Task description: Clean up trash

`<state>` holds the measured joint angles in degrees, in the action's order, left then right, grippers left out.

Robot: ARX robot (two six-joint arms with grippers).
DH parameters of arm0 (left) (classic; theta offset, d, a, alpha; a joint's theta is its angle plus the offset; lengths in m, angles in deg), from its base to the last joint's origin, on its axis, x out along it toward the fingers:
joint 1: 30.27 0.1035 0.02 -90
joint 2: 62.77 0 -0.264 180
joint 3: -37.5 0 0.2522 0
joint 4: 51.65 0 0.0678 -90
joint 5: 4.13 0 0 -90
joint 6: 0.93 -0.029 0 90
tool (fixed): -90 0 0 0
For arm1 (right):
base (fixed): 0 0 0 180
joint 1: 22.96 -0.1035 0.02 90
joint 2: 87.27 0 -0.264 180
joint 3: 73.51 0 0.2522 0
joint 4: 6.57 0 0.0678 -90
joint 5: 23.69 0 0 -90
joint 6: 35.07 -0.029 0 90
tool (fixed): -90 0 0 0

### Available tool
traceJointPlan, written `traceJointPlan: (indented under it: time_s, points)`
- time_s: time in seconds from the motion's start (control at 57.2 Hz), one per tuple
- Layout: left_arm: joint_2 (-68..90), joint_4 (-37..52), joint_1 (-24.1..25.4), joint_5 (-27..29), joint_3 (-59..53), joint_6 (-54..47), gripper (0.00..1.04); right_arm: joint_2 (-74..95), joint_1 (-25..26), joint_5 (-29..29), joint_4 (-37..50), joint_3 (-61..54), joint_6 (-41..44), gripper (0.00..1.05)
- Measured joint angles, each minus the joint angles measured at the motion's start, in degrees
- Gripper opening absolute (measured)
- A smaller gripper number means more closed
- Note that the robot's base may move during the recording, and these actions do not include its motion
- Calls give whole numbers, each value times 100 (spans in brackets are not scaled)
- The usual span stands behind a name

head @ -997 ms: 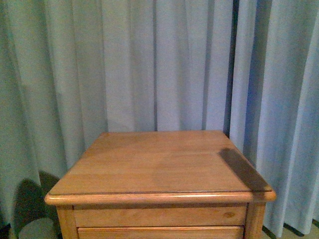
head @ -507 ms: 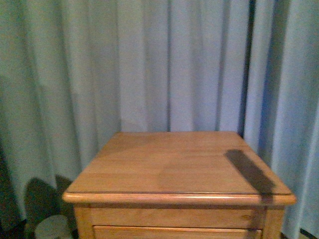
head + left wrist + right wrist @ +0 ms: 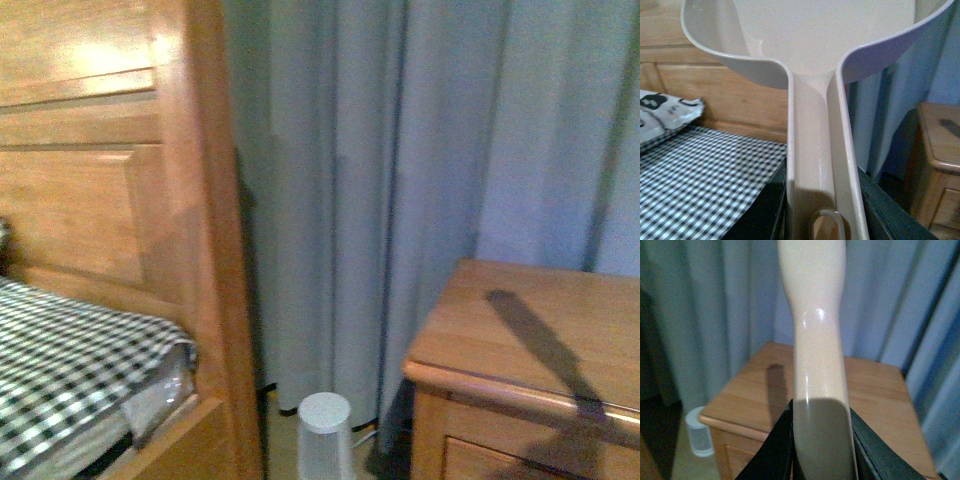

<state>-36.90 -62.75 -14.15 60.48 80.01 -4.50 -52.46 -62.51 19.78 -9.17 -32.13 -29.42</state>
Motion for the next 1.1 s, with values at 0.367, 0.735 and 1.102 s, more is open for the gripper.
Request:
traceJointPlan:
  time_s: [0.367, 0.735, 1.102]
  points:
    - [4, 0, 0, 7, 0, 0, 28, 2, 0, 0, 0, -2, 0, 20]
    - [2, 0, 0, -7, 0, 0, 28, -2, -7, -20, 0, -2, -2, 20]
    - [-17, 0, 13, 131, 0, 20, 28, 24, -26, 68, 0, -2, 2, 20]
